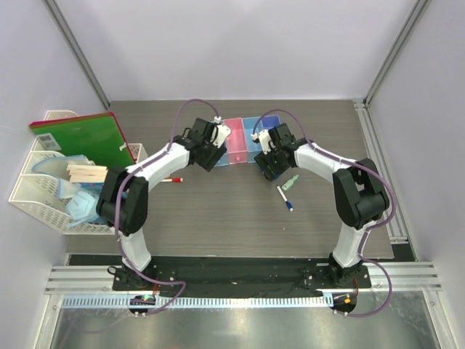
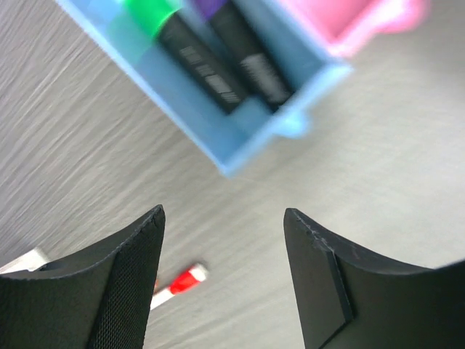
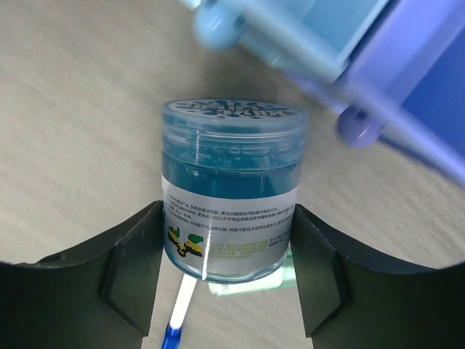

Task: Sort the stationery into containers
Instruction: Pick up the stationery from the center of the board.

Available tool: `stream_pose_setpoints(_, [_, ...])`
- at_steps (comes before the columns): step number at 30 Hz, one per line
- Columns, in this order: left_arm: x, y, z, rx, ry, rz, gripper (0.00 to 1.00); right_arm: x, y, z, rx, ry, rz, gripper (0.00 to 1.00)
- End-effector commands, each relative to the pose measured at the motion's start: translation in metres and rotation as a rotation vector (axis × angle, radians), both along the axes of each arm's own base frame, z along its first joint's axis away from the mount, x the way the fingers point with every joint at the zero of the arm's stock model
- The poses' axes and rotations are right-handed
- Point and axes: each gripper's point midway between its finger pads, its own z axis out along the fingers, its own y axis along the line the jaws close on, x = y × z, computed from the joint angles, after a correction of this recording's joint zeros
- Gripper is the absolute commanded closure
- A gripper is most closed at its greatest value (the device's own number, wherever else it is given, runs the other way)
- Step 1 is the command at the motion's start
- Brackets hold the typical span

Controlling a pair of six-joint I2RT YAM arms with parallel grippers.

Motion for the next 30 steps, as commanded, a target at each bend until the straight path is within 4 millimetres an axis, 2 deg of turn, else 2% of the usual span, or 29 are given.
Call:
stream_pose_setpoints(1, [-0.04,-0.033,0.042,-0.215,0.075,-0.181,0.32,-0.021,0.01,0.053,0.06,-0.097,0.111,0.94])
stream_pose_setpoints(2, [-0.051,-0.044,0.047,-0.282,0.113,-0.242,0.31,-0.025,0.01,0.059,0.062,-0.111,0.128,0.94])
stream_pose_setpoints(3, [-0.058,-0.049,0.05,-0.308,0.134,-0.274,0.3,-0.03,0.012,0.064,0.063,-0.121,0.151,0.95])
stream_pose_setpoints(4, [-0.065,-0.053,0.055,-0.332,0.161,-0.301,0.3,-0.034,0.008,0.076,0.048,-0.167,0.175,0.98])
stream_pose_setpoints(7, [-0.087,-0.07,0.068,-0.427,0.252,-0.414,0.3,-0.046,0.009,0.091,0.003,-0.237,0.246,0.99])
stream_pose_setpoints(8, [-0.09,-0.073,0.068,-0.444,0.278,-0.432,0.3,-0.051,0.01,0.106,0.004,-0.283,0.267,0.99])
stream_pose_setpoints(9, [-0.096,-0.084,0.08,-0.502,0.299,-0.491,0.3,-0.053,0.011,0.112,-0.003,-0.308,0.279,0.99])
stream_pose_setpoints(10, [-0.108,-0.084,0.08,-0.512,0.351,-0.52,0.3,-0.059,0.016,0.117,-0.011,-0.332,0.309,0.99])
stream_pose_setpoints(11, [-0.113,-0.087,0.078,-0.529,0.389,-0.548,0.3,-0.059,0.013,0.133,-0.015,-0.387,0.295,0.99])
stream_pose_setpoints(12, [-0.122,-0.096,0.093,-0.592,0.417,-0.611,0.3,-0.061,0.011,0.137,-0.017,-0.405,0.297,0.99])
stream_pose_setpoints(14, [-0.139,-0.097,0.094,-0.619,0.505,-0.669,0.3,-0.064,0.012,0.154,-0.015,-0.478,0.305,0.99])
stream_pose_setpoints(16, [-0.143,-0.104,0.112,-0.671,0.506,-0.762,0.3,-0.069,0.012,0.158,-0.022,-0.51,0.317,0.99])
stream_pose_setpoints(17, [-0.153,-0.101,0.114,-0.679,0.562,-0.76,0.3,-0.069,0.01,0.167,-0.027,-0.545,0.313,0.99])
stream_pose_setpoints(18, [-0.149,-0.104,0.118,-0.685,0.562,-0.783,0.3,-0.071,0.008,0.167,-0.032,-0.551,0.314,0.99])
stream_pose_setpoints(20, [-0.154,-0.106,0.13,-0.708,0.59,-0.827,0.3,-0.076,0.01,0.173,-0.03,-0.579,0.318,0.99])
stream_pose_setpoints(22, [-0.157,-0.109,0.13,-0.738,0.63,-0.869,0.3,-0.081,0.014,0.176,-0.024,-0.592,0.332,0.99])
stream_pose_setpoints(23, [-0.164,-0.106,0.14,-0.749,0.668,-0.872,0.3,-0.082,0.015,0.178,-0.023,-0.602,0.333,0.99])
stream_pose_setpoints(24, [-0.164,-0.108,0.135,-0.761,0.703,-0.871,0.31,-0.084,0.016,0.179,-0.02,-0.611,0.338,0.99])
stream_pose_setpoints(27, [-0.166,-0.109,0.142,-0.779,0.728,-0.899,0.31,-0.088,0.02,0.18,-0.012,-0.623,0.354,0.99])
stream_pose_setpoints(30, [-0.162,-0.111,0.137,-0.781,0.739,-0.895,0.31,-0.093,0.028,0.18,0.003,-0.627,0.378,0.99])
